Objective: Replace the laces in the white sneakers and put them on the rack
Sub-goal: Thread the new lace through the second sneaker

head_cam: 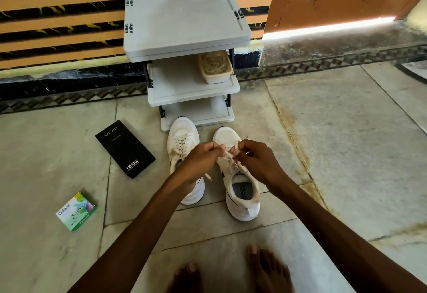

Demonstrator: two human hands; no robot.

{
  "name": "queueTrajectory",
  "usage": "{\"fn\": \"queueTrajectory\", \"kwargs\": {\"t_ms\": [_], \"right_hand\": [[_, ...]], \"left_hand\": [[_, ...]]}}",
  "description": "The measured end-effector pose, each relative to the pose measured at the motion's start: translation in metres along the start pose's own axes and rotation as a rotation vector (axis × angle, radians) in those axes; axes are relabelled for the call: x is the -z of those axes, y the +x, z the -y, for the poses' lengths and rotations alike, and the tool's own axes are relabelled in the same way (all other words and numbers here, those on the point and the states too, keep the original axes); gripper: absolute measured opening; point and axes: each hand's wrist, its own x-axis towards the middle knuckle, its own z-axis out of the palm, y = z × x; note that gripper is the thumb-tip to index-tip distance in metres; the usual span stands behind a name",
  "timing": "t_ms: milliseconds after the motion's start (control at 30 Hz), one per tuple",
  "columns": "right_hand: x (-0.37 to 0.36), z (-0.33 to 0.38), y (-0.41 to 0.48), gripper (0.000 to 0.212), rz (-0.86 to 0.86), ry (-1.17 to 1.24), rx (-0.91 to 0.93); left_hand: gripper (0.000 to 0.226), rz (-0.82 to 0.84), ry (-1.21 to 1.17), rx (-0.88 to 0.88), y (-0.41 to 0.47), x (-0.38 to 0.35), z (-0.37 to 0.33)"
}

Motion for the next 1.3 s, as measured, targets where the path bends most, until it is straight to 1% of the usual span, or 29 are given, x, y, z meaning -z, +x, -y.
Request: {"fn": "queueTrajectory", "kwargs": {"t_ms": [67, 100, 133, 167, 200, 267, 300, 333, 433, 467, 500, 533, 567, 633, 700, 767, 833, 867, 967, 1067, 1200, 1300], "right_hand": [[0.0, 0.0, -0.001, 0.025, 0.009, 0.004, -0.004], [0.0, 0.0, -0.001, 0.025, 0.007, 0.015, -0.015], [0.0, -0.001, -0.001, 0.026, 0.002, 0.026, -0.03], [0.001, -0.002, 0.0, 0.027, -0.006, 0.035, -0.045], [0.002, -0.002, 0.0, 0.026, -0.014, 0.042, -0.058], [0.005, -0.003, 0.0, 0.022, -0.029, 0.059, -0.08], [0.006, -0.003, 0.0, 0.021, -0.032, 0.069, -0.092], [0.007, -0.003, -0.001, 0.02, -0.03, 0.077, -0.105], [0.007, -0.004, -0.003, 0.023, 0.002, 0.061, -0.133], [0.006, -0.005, -0.004, 0.023, 0.017, 0.05, -0.132], [0.005, -0.006, -0.005, 0.022, 0.027, 0.043, -0.123], [0.004, -0.007, -0.006, 0.022, 0.034, 0.034, -0.107], [0.004, -0.007, -0.007, 0.022, 0.039, 0.02, -0.084], [0.003, -0.007, -0.009, 0.021, 0.04, -0.01, -0.023], [0.004, -0.006, -0.009, 0.017, 0.028, -0.02, 0.019], [0.005, -0.006, -0.007, 0.013, 0.009, -0.035, 0.032], [0.008, -0.007, -0.006, 0.01, -0.004, -0.03, 0.029], [0.008, -0.007, -0.006, 0.009, -0.006, -0.019, 0.023], [0.008, -0.008, -0.005, 0.011, -0.009, 0.005, -0.013], [0.006, -0.008, -0.006, 0.015, -0.007, 0.039, -0.028], [0.004, -0.009, -0.007, 0.024, -0.047, 0.065, -0.048], [0.005, -0.011, -0.007, 0.03, -0.162, 0.098, -0.07]], "left_hand": [[0.024, 0.049, -0.136, -0.016, -0.006, 0.004, -0.003], [0.026, 0.056, -0.163, -0.025, -0.009, 0.006, -0.006], [0.028, 0.042, -0.154, -0.037, -0.012, 0.01, -0.009], [0.03, -0.002, -0.083, -0.068, -0.013, 0.014, -0.011], [0.031, -0.074, 0.053, -0.116, -0.014, 0.019, -0.014], [0.031, -0.218, 0.43, -0.211, -0.016, 0.031, -0.018], [0.031, -0.245, 0.605, -0.215, -0.018, 0.037, -0.02], [0.03, -0.231, 0.731, -0.196, -0.022, 0.04, -0.024], [0.033, -0.076, 1.093, -0.128, -0.025, 0.039, -0.024], [0.033, -0.039, 1.202, -0.12, -0.025, 0.034, -0.023], [0.031, -0.028, 1.261, -0.13, -0.025, 0.028, -0.021], [0.027, -0.04, 1.251, -0.162, -0.024, 0.021, -0.019], [0.022, -0.076, 1.169, -0.216, -0.023, 0.013, -0.016], [0.019, -0.143, 0.895, -0.318, -0.016, -0.001, -0.007], [0.02, -0.063, 0.633, -0.298, -0.006, -0.01, -0.001], [0.02, 0.006, 0.477, -0.249, 0.002, -0.014, 0.005], [0.02, -0.005, 0.431, -0.254, 0.007, -0.014, 0.01], [0.016, -0.005, 0.41, -0.257, 0.01, -0.013, 0.013], [0.005, 0.058, 0.31, -0.216, 0.013, -0.01, 0.021], [0.007, 0.094, 0.255, -0.187, 0.013, -0.012, 0.024], [0.012, 0.005, 0.356, -0.261, 0.01, -0.016, 0.023], [0.012, -0.042, 0.442, -0.288, 0.008, -0.011, 0.018]]}}
